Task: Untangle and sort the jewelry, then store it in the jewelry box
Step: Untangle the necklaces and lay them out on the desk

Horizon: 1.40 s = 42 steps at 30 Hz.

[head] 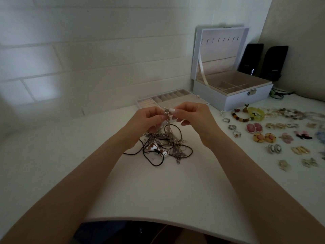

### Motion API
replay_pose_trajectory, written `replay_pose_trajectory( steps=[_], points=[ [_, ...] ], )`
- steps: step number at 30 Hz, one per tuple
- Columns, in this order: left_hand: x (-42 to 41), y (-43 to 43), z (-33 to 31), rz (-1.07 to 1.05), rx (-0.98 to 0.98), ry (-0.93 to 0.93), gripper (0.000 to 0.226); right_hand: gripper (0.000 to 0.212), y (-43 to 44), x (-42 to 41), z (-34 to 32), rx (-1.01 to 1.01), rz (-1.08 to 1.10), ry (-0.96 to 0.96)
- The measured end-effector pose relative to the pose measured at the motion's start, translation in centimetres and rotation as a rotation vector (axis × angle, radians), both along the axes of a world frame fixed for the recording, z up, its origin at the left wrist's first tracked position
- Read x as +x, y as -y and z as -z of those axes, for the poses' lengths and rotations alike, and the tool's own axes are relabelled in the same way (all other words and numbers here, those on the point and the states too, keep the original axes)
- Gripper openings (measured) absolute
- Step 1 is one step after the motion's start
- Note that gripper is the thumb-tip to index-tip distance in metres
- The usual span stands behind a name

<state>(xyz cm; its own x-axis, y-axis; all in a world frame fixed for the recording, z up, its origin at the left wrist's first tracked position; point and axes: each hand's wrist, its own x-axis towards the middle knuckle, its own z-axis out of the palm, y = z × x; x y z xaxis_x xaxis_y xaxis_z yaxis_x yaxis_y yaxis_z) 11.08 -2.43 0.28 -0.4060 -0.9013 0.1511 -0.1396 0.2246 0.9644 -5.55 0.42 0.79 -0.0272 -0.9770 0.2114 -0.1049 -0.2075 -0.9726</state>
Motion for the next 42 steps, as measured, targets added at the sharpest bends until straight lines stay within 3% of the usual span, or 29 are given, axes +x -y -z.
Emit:
replay_pose_trajectory(
  steps=[10, 18, 32, 42],
  points=[
    [0.3, 0.2, -0.3, 0.072, 0.038, -0.051, 0.019, 0.010, 0.1, 0.3, 0.0, 0.010, 0.045, 0.079],
    [0.5, -0.3, -1.0, 0.133, 0.077, -0.212, 0.014, 0.010, -0.3, -0.3, -0.5, 0.005, -0.138, 0.202],
    [0.3, -0.1, -0.7, 0.042, -0.014, -0.151, 0.006, 0.000, 0.2, -0.3, -0.1, 0.006, -0.116, 0.120],
    [0.0, -0.3, -0.6, 0.075, 0.036, -0.144, 0.015, 0.011, -0.1, -0.3, -0.4, 0.020, -0.109, 0.064]
  ],
)
